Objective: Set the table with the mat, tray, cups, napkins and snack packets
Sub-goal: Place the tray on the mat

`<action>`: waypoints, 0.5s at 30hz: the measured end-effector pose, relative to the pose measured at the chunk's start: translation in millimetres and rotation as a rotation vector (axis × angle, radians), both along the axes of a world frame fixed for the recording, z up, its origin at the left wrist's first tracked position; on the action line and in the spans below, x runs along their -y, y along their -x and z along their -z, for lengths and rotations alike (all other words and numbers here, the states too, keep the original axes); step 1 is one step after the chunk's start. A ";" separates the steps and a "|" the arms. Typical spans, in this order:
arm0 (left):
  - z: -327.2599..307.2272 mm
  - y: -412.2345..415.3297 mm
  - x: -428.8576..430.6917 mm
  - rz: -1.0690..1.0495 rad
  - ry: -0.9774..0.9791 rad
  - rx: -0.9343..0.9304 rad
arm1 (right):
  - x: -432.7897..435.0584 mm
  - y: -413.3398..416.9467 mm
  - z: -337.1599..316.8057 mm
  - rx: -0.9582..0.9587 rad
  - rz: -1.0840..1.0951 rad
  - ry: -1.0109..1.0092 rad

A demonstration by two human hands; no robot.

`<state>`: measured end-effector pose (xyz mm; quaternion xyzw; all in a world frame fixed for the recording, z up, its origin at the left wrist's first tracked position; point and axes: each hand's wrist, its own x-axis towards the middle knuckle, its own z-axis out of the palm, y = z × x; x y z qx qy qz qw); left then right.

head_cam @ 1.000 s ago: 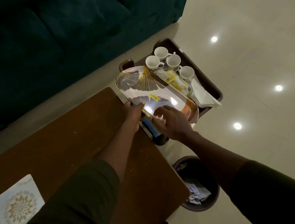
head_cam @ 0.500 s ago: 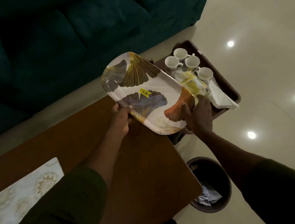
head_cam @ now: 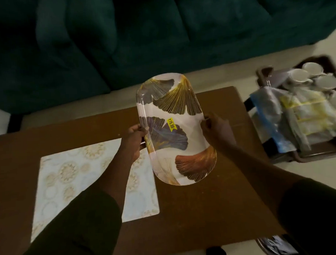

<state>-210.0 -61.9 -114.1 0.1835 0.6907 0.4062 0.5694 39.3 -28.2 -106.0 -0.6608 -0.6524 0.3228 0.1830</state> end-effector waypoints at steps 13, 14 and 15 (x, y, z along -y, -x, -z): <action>7.3 244.1 190.5 -0.326 -0.016 -0.012 | 94.0 279.5 20.4 0.042 -0.344 0.307; 9.8 260.8 201.8 -0.331 -0.014 -0.026 | 103.0 299.8 23.2 0.043 -0.371 0.328; 11.9 274.3 210.2 -0.336 -0.010 -0.052 | 111.0 315.2 25.5 0.040 -0.390 0.346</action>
